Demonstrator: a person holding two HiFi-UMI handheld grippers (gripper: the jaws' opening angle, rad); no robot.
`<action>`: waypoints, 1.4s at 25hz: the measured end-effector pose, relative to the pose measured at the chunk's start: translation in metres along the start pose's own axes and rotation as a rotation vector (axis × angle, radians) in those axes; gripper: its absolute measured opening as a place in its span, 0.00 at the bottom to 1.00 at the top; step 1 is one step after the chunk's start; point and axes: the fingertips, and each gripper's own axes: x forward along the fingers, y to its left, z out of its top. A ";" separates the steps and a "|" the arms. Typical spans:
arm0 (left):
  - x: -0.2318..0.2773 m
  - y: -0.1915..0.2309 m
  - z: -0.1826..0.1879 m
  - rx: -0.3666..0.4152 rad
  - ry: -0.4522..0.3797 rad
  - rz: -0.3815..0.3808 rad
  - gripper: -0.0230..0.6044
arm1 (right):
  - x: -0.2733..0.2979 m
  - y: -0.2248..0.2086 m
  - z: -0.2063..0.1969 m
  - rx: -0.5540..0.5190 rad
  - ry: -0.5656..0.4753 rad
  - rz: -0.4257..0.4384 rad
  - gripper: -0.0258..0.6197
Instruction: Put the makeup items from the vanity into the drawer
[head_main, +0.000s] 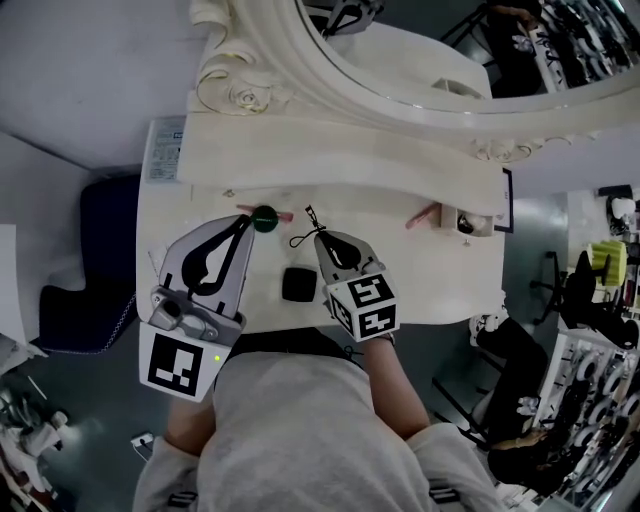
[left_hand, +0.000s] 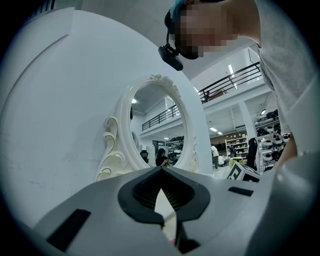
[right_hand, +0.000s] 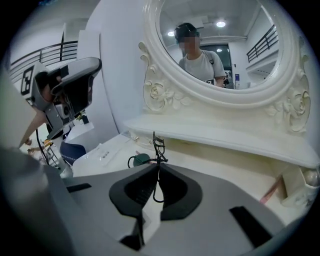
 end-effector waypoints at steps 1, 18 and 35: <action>0.000 -0.001 0.000 -0.003 0.002 -0.003 0.05 | -0.003 0.000 0.003 0.002 -0.014 -0.002 0.09; 0.003 -0.027 0.005 0.007 0.042 -0.044 0.05 | -0.074 0.004 0.061 0.001 -0.324 -0.025 0.09; 0.002 -0.048 0.015 -0.026 0.047 -0.105 0.05 | -0.137 0.016 0.102 -0.041 -0.548 -0.080 0.09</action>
